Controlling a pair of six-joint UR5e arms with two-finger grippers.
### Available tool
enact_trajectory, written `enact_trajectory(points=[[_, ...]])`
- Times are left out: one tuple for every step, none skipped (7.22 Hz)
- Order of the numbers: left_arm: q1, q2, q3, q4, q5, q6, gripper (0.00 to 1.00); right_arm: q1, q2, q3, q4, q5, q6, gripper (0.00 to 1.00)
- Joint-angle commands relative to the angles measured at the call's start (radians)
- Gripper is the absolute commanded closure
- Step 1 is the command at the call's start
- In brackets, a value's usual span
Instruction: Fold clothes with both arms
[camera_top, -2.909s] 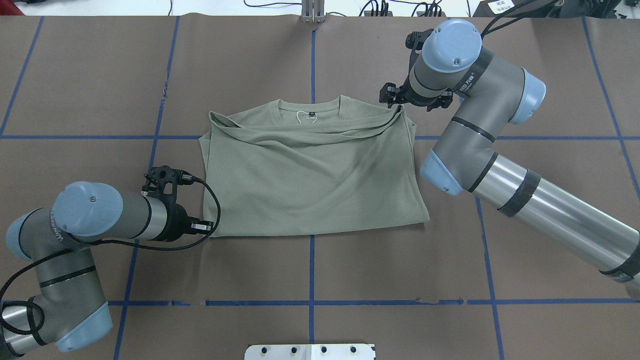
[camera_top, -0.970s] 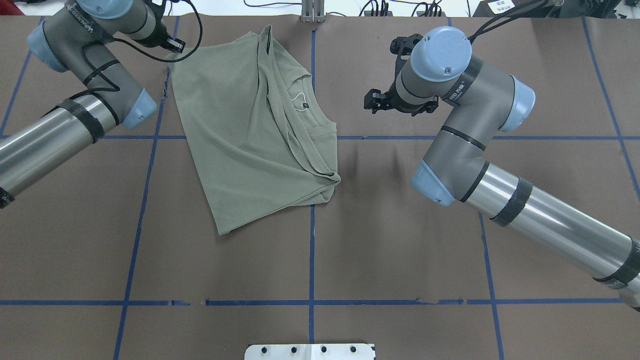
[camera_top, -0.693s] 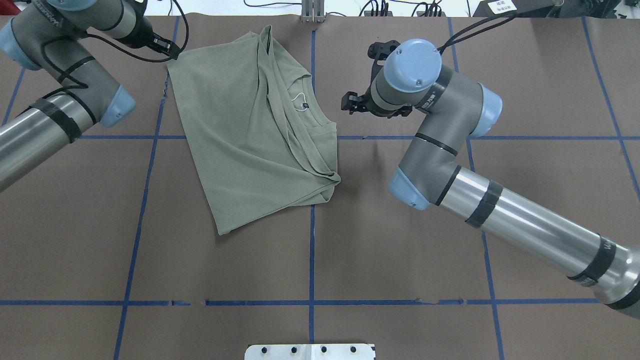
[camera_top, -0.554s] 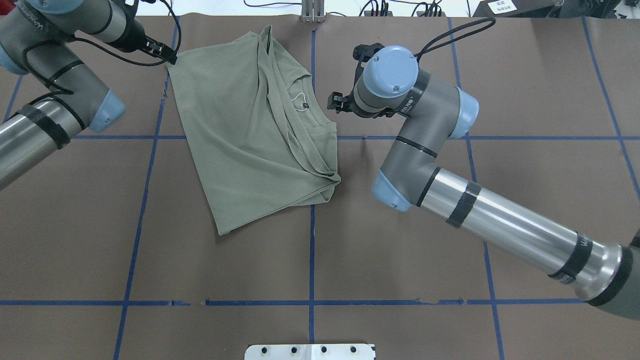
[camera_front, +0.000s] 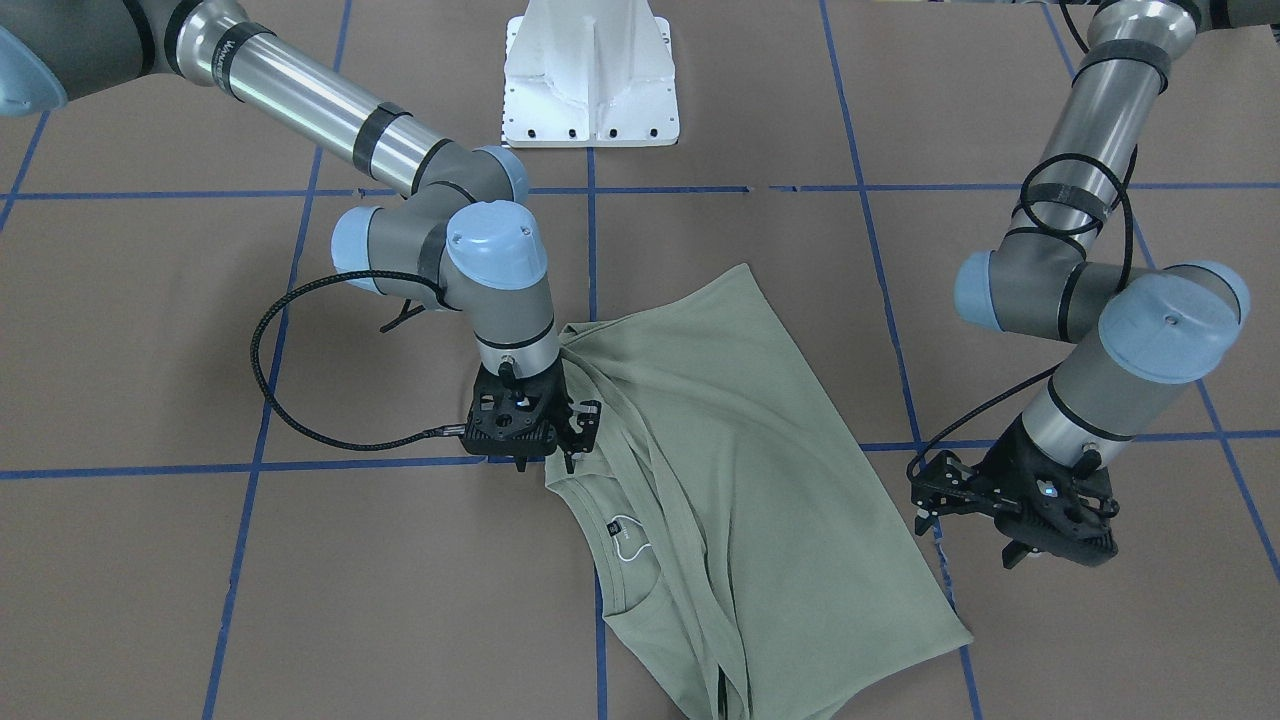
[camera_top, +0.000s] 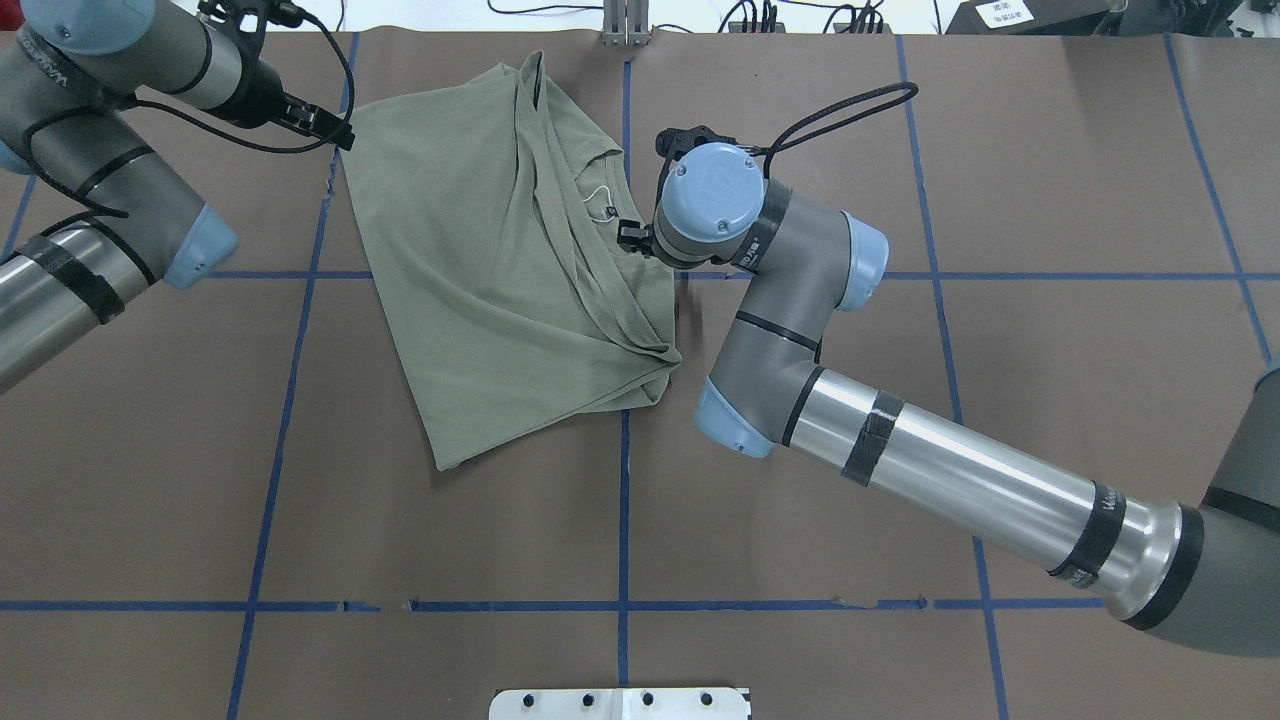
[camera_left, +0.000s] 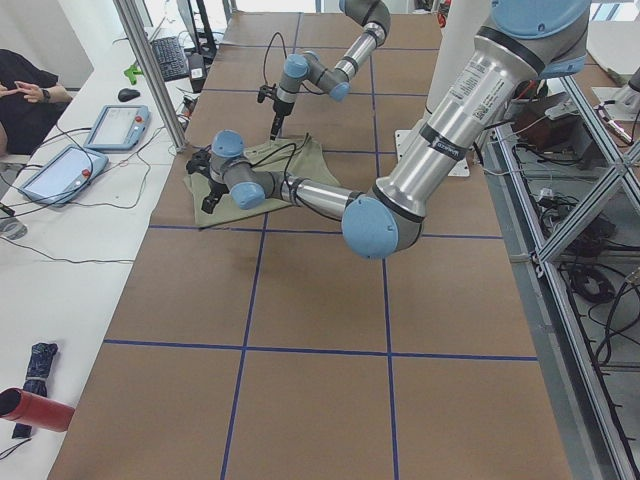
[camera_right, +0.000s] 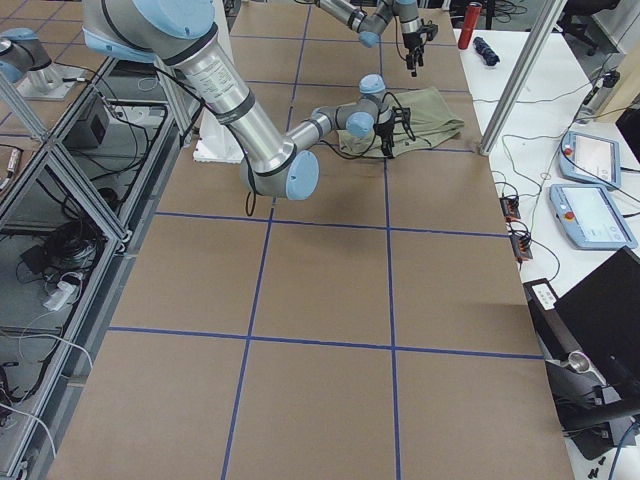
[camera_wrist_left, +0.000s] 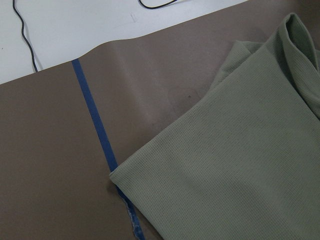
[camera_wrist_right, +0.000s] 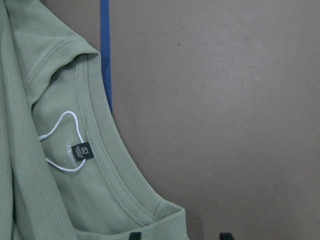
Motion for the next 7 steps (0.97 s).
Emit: enact_trajectory(points=[[0.004, 0.001, 0.001, 0.000, 0.002, -0.006, 0.00, -0.019, -0.002, -0.001, -0.002, -0.009, 0.003, 0.43], [0.004, 0.001, 0.006, 0.000, 0.002, -0.005, 0.00, -0.020, -0.004, -0.001, -0.002, -0.012, 0.003, 0.45], [0.004, 0.001, 0.006, 0.000, 0.002, -0.005, 0.00, -0.020, -0.004, -0.001, -0.002, -0.013, 0.003, 0.53], [0.004, 0.001, 0.006, 0.000, 0.004, -0.005, 0.00, -0.020, -0.005, -0.001, -0.002, -0.013, 0.003, 0.60], [0.004, 0.001, 0.006, 0.000, 0.004, -0.003, 0.00, -0.020, -0.005, -0.001, -0.002, -0.013, 0.003, 0.64], [0.004, 0.001, 0.006, 0.000, 0.004, -0.003, 0.00, -0.020, -0.007, -0.001, -0.002, -0.013, 0.003, 0.79], [0.004, 0.001, 0.006, -0.002, 0.004, -0.003, 0.00, -0.020, -0.006, -0.001, -0.005, -0.013, 0.006, 1.00]])
